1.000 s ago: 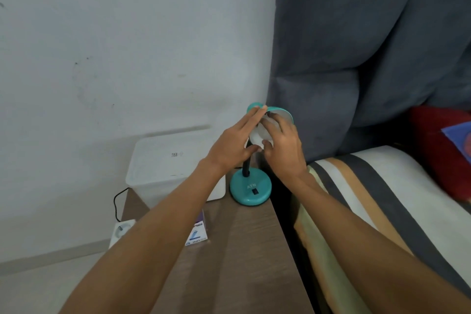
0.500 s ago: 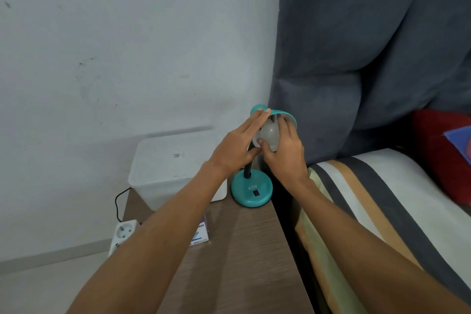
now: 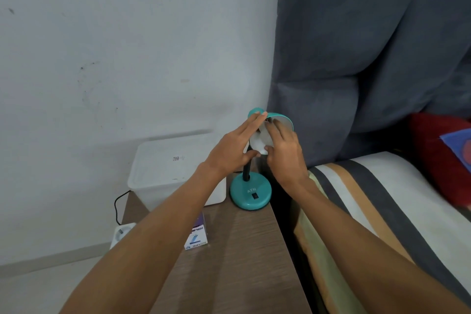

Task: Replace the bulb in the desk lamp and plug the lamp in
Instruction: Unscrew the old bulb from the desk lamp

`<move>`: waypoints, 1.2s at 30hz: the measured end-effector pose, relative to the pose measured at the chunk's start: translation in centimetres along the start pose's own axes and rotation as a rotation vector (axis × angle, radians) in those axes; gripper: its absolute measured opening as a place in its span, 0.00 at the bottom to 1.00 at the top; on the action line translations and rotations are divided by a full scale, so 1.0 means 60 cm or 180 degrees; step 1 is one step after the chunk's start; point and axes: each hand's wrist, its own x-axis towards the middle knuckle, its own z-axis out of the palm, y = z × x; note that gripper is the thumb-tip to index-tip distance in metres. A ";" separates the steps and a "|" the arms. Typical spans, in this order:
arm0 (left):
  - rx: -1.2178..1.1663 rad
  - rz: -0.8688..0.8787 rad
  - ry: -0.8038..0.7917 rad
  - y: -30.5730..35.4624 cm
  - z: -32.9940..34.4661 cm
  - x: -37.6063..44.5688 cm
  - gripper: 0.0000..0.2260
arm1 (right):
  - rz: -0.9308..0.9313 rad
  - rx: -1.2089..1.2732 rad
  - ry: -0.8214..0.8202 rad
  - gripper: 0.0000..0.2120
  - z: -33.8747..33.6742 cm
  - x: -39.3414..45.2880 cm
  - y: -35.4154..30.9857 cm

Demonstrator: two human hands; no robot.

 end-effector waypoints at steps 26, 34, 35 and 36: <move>-0.0119 -0.0118 -0.0010 -0.005 -0.005 -0.006 0.41 | 0.0346 0.0368 0.0128 0.28 -0.001 -0.003 -0.023; -0.0125 -0.0178 0.0033 -0.001 0.000 -0.007 0.43 | 0.0112 0.0084 -0.0013 0.31 -0.001 -0.001 -0.022; -0.0134 -0.0177 0.0039 -0.002 0.000 -0.007 0.43 | 0.0197 0.0197 0.0065 0.31 -0.001 -0.004 -0.022; -0.0143 -0.0174 0.0035 -0.003 0.002 -0.007 0.43 | 0.0344 0.0320 0.0129 0.30 -0.001 -0.007 -0.021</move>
